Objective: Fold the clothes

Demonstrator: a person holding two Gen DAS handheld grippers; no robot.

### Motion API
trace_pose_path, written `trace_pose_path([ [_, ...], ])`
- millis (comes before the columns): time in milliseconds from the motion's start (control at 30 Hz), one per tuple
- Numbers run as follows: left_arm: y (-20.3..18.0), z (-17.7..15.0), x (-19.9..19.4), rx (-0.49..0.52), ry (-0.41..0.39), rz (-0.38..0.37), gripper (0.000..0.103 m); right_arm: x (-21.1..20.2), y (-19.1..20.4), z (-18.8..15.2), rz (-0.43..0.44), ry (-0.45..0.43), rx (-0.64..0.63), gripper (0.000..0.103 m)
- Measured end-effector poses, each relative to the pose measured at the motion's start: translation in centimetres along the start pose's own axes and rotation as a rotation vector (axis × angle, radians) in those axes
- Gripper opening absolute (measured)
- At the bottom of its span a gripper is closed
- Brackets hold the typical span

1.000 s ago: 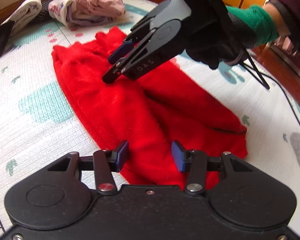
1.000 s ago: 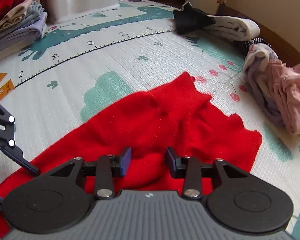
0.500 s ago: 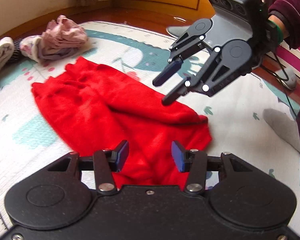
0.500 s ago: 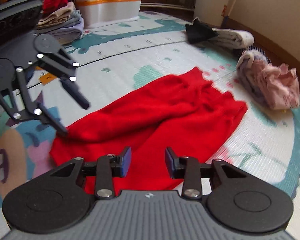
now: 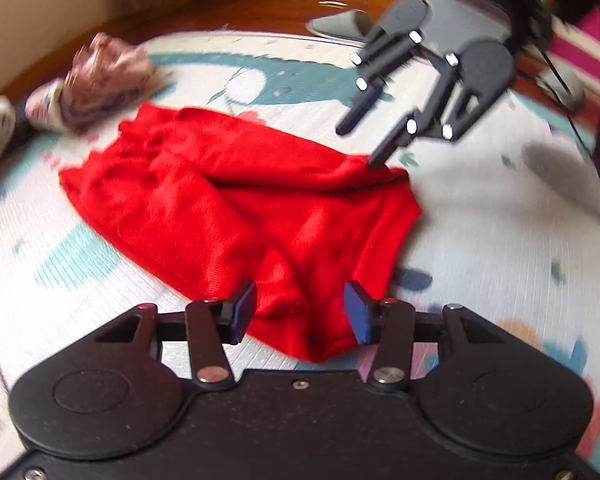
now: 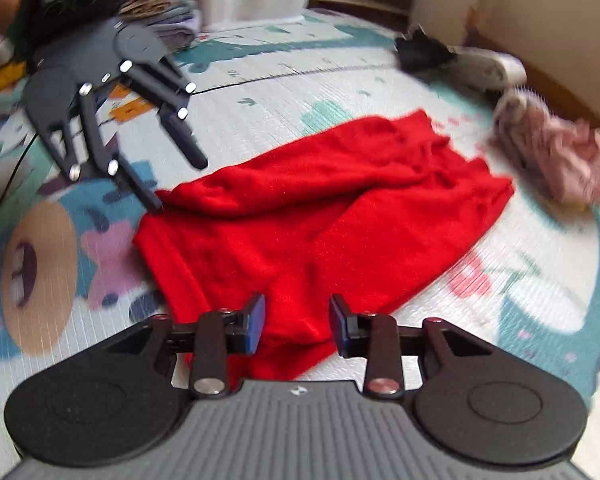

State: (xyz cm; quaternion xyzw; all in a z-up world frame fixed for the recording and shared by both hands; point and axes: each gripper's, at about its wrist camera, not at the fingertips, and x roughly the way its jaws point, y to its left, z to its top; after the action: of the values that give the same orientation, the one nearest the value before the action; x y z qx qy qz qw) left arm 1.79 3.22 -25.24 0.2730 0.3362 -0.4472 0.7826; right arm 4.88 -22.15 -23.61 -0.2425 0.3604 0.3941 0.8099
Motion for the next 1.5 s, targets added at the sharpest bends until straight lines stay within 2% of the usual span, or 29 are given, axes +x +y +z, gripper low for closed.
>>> trace_pose_path([
  [100, -1.9, -1.6, -0.1, 0.164, 0.035, 0.034, 0.047, -1.0, 1.4, -1.6, -0.014, 0.021, -0.122, 0.042],
  [267, -4.2, -3.3, 0.6, 0.322, 0.055, 0.099, 0.046, -0.5, 3.9, -3.8, -0.029, 0.085, -0.275, 0.039],
  [533, -4.6, -3.2, 1.5, 0.314, 0.016, 0.186, 0.043, 0.3, 4.7, -3.6, -0.107, 0.033, -0.348, 0.04],
  [700, -4.8, -3.7, 1.1, 0.299, 0.018, 0.17, 0.035, -0.1, 4.6, -4.5, -0.133, 0.004, -0.33, 0.039],
  [900, -4.8, -2.9, 1.8, 0.298, 0.027, 0.155, 0.036, 0.2, 5.4, -4.8, -0.12, -0.007, -0.369, 0.036],
  [967, -4.5, -2.6, 1.8, 0.271, 0.033, 0.146, 0.037, 0.2, 5.0, -4.5, -0.097, -0.001, -0.338, 0.033],
  [1033, -4.0, -2.6, 1.7, 0.225, 0.035, 0.133, 0.037, 0.0, 4.4, -4.2, -0.054, 0.005, -0.287, 0.02],
  [1067, -3.7, -2.5, 1.7, 0.2, 0.036, 0.124, 0.037, -0.2, 4.1, -4.0, -0.032, 0.005, -0.253, 0.019],
  [1200, -2.5, -2.3, 1.2, 0.105, 0.01, 0.11, 0.039, -1.0, 0.7, -2.8, 0.054, -0.025, 0.03, 0.018],
  [1300, -3.3, -2.4, 1.3, 0.15, 0.004, 0.112, 0.039, -0.7, -1.0, -2.5, 0.115, -0.023, 0.16, 0.018],
  [1400, -4.8, -2.9, 1.4, 0.22, 0.002, 0.112, 0.051, -0.2, -2.9, -2.9, 0.179, -0.014, 0.337, 0.018],
  [1467, -5.1, -3.0, 1.4, 0.219, 0.0, 0.131, 0.053, -0.1, -4.0, -3.4, 0.21, -0.017, 0.447, 0.018],
  [1500, -5.1, -2.9, 1.5, 0.215, 0.003, 0.141, 0.059, 0.0, -4.3, -3.5, 0.218, -0.016, 0.475, 0.018],
])
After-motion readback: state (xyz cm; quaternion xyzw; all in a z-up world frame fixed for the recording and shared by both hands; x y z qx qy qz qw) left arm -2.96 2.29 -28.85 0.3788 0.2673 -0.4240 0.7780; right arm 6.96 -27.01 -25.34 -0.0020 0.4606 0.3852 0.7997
